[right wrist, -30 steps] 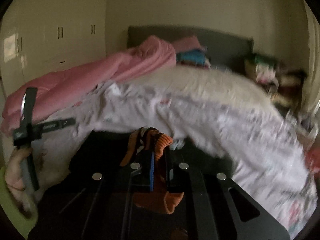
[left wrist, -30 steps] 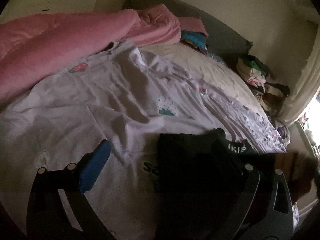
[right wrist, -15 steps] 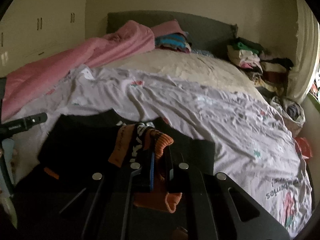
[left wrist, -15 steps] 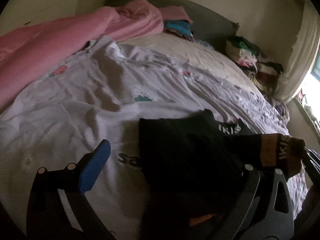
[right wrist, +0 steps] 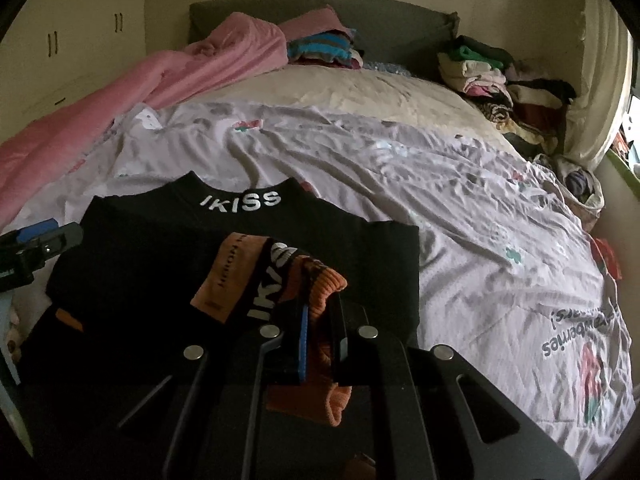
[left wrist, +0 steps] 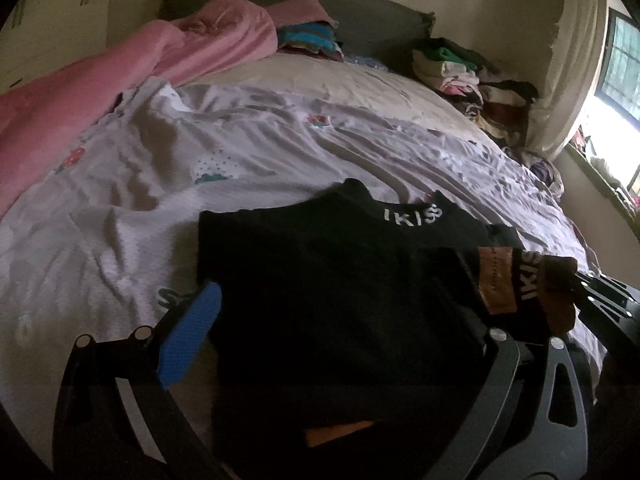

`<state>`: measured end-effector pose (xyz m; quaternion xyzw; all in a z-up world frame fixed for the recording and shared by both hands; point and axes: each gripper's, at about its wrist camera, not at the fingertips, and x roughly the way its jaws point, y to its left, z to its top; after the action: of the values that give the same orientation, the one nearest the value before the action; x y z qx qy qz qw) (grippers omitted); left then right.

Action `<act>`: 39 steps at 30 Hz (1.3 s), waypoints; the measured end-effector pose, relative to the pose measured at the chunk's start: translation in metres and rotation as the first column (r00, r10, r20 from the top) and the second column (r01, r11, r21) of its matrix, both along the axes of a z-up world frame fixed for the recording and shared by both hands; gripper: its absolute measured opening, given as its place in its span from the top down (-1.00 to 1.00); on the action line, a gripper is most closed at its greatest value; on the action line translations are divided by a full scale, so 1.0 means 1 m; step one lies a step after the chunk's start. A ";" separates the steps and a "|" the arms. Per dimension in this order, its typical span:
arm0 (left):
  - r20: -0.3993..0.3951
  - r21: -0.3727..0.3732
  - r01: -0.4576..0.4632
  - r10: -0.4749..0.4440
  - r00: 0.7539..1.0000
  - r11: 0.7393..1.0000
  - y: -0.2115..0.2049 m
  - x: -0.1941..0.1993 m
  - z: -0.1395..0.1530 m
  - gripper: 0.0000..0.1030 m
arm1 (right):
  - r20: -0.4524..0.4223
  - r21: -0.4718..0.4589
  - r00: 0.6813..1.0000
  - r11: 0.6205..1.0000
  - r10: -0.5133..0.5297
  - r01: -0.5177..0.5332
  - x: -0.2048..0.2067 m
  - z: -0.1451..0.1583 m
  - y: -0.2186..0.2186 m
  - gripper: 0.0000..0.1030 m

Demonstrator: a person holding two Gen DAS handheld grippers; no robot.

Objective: Fold small clothes

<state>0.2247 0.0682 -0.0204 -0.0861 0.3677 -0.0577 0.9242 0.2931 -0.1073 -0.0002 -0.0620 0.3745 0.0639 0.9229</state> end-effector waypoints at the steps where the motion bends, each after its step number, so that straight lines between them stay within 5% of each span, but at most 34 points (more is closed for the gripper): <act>1: 0.000 0.001 0.003 -0.003 1.000 1.000 -0.001 0.000 0.000 -0.81 | -0.003 -0.003 1.000 1.000 -0.002 0.002 0.000 -0.001 0.000 0.85; 20: -0.046 0.038 0.116 -0.114 0.992 0.993 -0.035 0.000 -0.013 -0.79 | -0.042 -0.039 0.996 0.996 -0.081 0.080 0.006 -0.012 -0.012 0.69; 24: -0.062 0.043 0.144 -0.141 0.988 0.989 -0.040 0.001 -0.015 -0.61 | -0.015 -0.025 0.996 0.995 -0.092 0.092 -0.003 -0.007 -0.017 0.66; 29: -0.119 0.039 0.196 -0.190 0.975 0.980 -0.047 0.004 -0.026 0.28 | 0.007 0.006 0.999 0.999 -0.042 0.042 -0.016 0.000 -0.012 0.66; 39: -0.191 -0.039 0.198 -0.202 0.961 0.979 -0.032 0.005 -0.042 0.40 | -0.038 0.042 0.990 0.991 0.132 -0.131 -0.019 -0.008 0.038 0.49</act>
<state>0.2298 0.0358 -0.0627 -0.0627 0.4623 -0.1457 0.8724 0.2745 -0.0690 -0.0080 -0.0672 0.3872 0.1331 0.9099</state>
